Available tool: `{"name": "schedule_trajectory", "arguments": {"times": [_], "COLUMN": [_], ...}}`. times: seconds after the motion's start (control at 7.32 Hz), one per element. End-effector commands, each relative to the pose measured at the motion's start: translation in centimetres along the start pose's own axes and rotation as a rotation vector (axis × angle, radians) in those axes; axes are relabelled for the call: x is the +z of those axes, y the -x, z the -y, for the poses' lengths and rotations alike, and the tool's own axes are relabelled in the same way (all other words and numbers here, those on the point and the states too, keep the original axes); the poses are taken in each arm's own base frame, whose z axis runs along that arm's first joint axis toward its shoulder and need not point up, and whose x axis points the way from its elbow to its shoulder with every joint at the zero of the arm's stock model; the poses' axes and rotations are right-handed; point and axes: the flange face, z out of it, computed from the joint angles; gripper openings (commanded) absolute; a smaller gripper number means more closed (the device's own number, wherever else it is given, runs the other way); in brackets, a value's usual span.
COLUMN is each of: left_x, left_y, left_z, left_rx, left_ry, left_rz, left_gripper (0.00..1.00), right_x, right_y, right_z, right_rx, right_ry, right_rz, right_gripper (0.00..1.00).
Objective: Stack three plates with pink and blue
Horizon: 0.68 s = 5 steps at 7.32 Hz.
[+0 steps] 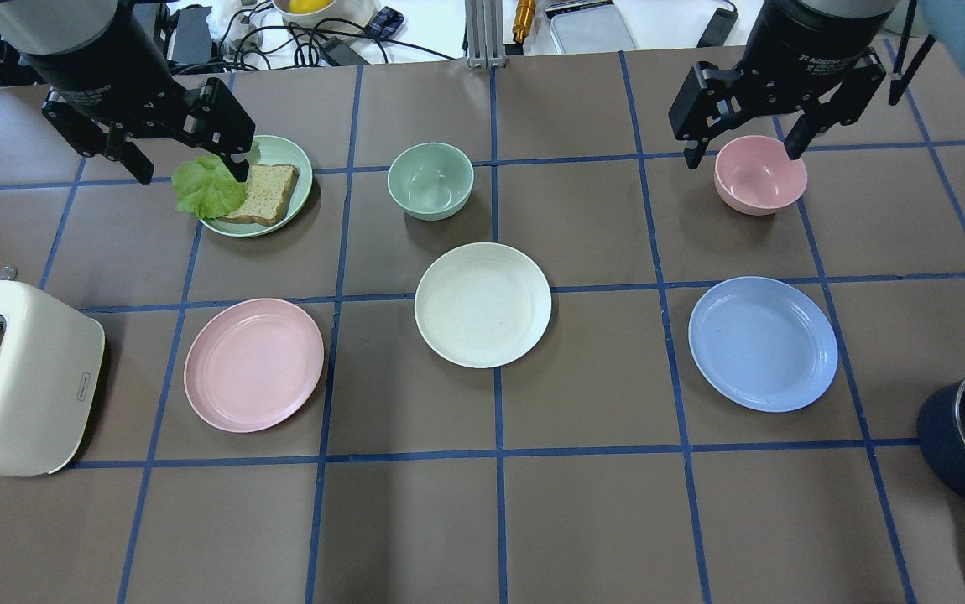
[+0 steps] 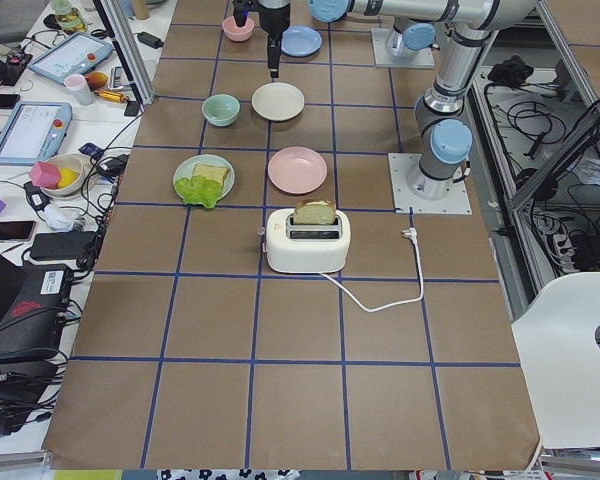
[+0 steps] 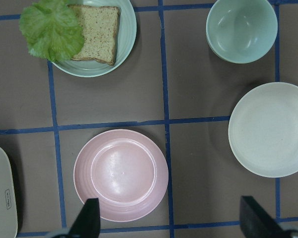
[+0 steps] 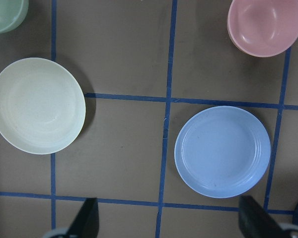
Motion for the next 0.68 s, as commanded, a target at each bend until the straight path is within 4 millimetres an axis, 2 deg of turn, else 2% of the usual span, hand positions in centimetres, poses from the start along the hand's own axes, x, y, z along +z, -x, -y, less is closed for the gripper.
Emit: {"name": "schedule_trajectory", "arguments": {"times": [0.0, 0.55], "left_x": [0.08, -0.44], "left_y": [-0.02, -0.01], "left_z": [0.06, -0.14], "left_rx": [-0.002, -0.002], "left_ry": [0.000, -0.009], "left_rz": [-0.003, 0.001], "left_gripper": [1.00, 1.00], "right_x": [-1.28, -0.94], "right_y": [0.14, 0.08], "right_z": [0.57, 0.97], "right_rx": [0.012, 0.014], "right_ry": [-0.024, -0.015], "right_rz": [0.005, 0.002], "right_gripper": [1.00, 1.00]}}
